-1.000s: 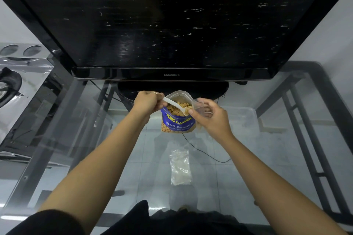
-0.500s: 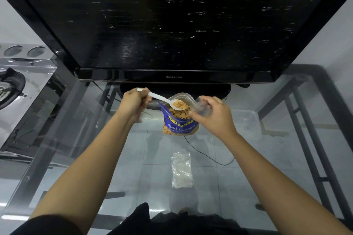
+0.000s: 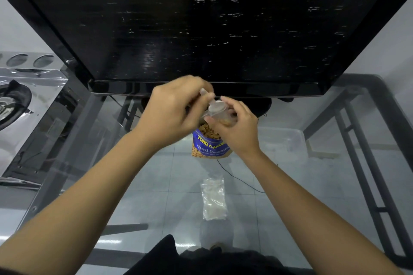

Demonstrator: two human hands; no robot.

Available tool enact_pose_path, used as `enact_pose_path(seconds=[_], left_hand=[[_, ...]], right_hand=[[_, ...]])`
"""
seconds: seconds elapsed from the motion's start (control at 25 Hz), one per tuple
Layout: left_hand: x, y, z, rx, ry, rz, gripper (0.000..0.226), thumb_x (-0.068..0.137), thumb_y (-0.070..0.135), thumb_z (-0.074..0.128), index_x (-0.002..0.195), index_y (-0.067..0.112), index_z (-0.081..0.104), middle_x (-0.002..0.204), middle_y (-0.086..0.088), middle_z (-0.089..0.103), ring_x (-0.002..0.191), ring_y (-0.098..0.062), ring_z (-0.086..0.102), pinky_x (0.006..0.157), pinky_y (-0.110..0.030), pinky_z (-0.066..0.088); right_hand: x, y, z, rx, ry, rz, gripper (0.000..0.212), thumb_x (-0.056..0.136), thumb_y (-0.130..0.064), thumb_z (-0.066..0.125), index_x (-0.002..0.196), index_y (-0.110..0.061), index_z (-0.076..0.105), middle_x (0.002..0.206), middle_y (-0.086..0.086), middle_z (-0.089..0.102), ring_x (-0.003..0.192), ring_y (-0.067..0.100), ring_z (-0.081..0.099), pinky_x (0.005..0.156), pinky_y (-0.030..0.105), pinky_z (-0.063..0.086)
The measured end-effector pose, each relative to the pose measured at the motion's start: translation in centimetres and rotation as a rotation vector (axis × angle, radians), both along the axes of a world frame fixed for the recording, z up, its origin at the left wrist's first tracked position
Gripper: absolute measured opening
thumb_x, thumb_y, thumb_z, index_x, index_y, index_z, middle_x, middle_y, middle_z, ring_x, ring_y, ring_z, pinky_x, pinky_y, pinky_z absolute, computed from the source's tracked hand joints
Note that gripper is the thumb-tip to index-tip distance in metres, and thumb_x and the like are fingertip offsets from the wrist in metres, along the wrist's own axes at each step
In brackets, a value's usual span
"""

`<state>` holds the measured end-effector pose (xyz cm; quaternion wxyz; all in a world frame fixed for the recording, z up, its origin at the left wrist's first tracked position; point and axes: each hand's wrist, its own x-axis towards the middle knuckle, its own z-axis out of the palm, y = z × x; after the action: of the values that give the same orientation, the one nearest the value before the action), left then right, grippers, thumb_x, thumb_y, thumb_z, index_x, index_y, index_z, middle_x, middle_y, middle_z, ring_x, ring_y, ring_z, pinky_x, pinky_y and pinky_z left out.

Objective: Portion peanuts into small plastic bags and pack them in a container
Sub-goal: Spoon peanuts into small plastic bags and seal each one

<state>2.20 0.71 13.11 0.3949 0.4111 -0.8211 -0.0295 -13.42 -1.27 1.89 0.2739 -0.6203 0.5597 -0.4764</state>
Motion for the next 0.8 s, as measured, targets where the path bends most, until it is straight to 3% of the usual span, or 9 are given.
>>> enact_pose_path(seconds=[0.08, 0.12, 0.2, 0.28, 0.4, 0.52, 0.6, 0.68, 0.8], left_hand=[[0.4, 0.5, 0.0, -0.095, 0.048, 0.037, 0.014, 0.089, 0.011, 0.055, 0.082, 0.003, 0.065, 0.073, -0.002, 0.062, 0.067, -0.010, 0.053, 0.064, -0.016, 0.039], [0.9, 0.1, -0.2, -0.058, 0.196, 0.130, 0.014, 0.090, 0.012, 0.055, 0.081, 0.006, 0.064, 0.070, 0.000, 0.061, 0.064, -0.010, 0.054, 0.063, -0.018, 0.041], [2.0, -2.0, -1.7, 0.203, 0.603, 0.304, 0.015, 0.091, 0.016, 0.055, 0.077, 0.018, 0.061, 0.061, 0.004, 0.059, 0.056, -0.007, 0.056, 0.058, -0.021, 0.044], [2.9, -4.1, -4.8, 0.569, 0.808, 0.384, 0.020, 0.090, 0.015, 0.055, 0.072, 0.023, 0.059, 0.054, 0.008, 0.060, 0.052, -0.004, 0.055, 0.055, -0.020, 0.044], [3.0, -5.1, -10.2, 0.905, 0.611, 0.444, 0.018, 0.088, 0.019, 0.058, 0.072, 0.025, 0.063, 0.061, 0.002, 0.062, 0.059, -0.012, 0.057, 0.066, -0.034, 0.049], [2.3, -4.6, -12.3, 0.967, 0.460, 0.482, 0.008, 0.088, 0.024, 0.060, 0.087, 0.017, 0.065, 0.079, -0.005, 0.067, 0.078, -0.020, 0.064, 0.083, -0.041, 0.053], [1.9, -4.3, -11.7, 0.933, 0.395, 0.523, 0.033, 0.086, 0.028, 0.064, 0.113, 0.010, 0.059, 0.096, -0.009, 0.067, 0.092, -0.023, 0.065, 0.089, -0.040, 0.053], [0.9, -3.2, -10.7, 0.773, 0.331, 0.610, 0.057, 0.084, 0.032, 0.066, 0.131, 0.008, 0.045, 0.114, -0.006, 0.054, 0.098, -0.016, 0.057, 0.087, -0.026, 0.049], [-1.8, 0.3, -10.1, 0.499, 0.334, 0.477, 0.033, 0.088, 0.023, 0.060, 0.119, 0.012, 0.056, 0.105, -0.002, 0.055, 0.082, -0.009, 0.054, 0.071, -0.012, 0.043]], right_hand=[[0.0, 0.1, 0.2, -0.009, -0.043, -0.009, 0.058, 0.069, -0.037, 0.079, 0.119, -0.013, 0.059, 0.100, -0.010, 0.058, 0.087, -0.005, 0.054, 0.074, 0.006, 0.046], [-0.1, 0.2, 0.2, 0.006, -0.054, -0.016, 0.058, 0.070, -0.037, 0.079, 0.119, -0.014, 0.059, 0.101, -0.010, 0.058, 0.088, -0.005, 0.054, 0.074, 0.007, 0.047], [-0.7, 0.4, 0.0, 0.050, -0.061, -0.039, 0.055, 0.069, -0.038, 0.079, 0.117, -0.016, 0.060, 0.101, -0.009, 0.060, 0.088, -0.003, 0.056, 0.074, 0.010, 0.050], [-1.3, 0.5, -0.3, 0.098, -0.076, -0.058, 0.044, 0.070, -0.038, 0.079, 0.106, -0.019, 0.063, 0.095, -0.007, 0.065, 0.086, 0.003, 0.061, 0.071, 0.017, 0.054], [-2.3, 0.8, -0.6, 0.132, -0.098, -0.088, 0.027, 0.071, -0.037, 0.078, 0.085, -0.018, 0.065, 0.077, -0.007, 0.067, 0.072, 0.008, 0.065, 0.060, 0.017, 0.052], [-3.0, 1.3, -0.3, 0.152, -0.134, -0.126, 0.023, 0.071, -0.036, 0.078, 0.078, -0.018, 0.065, 0.068, -0.010, 0.065, 0.063, 0.004, 0.061, 0.056, 0.016, 0.048], [-3.4, 1.7, -0.1, 0.154, -0.184, -0.142, 0.022, 0.071, -0.036, 0.078, 0.076, -0.019, 0.064, 0.068, -0.009, 0.065, 0.062, 0.004, 0.061, 0.057, 0.018, 0.049], [-3.8, 2.2, -0.1, 0.165, -0.210, -0.151, 0.021, 0.071, -0.035, 0.079, 0.075, -0.021, 0.063, 0.070, -0.007, 0.066, 0.065, 0.008, 0.064, 0.059, 0.020, 0.051], [-4.6, 3.0, -0.2, 0.198, -0.239, -0.159, 0.020, 0.071, -0.035, 0.078, 0.074, -0.023, 0.062, 0.074, -0.004, 0.068, 0.071, 0.012, 0.066, 0.062, 0.026, 0.055]])
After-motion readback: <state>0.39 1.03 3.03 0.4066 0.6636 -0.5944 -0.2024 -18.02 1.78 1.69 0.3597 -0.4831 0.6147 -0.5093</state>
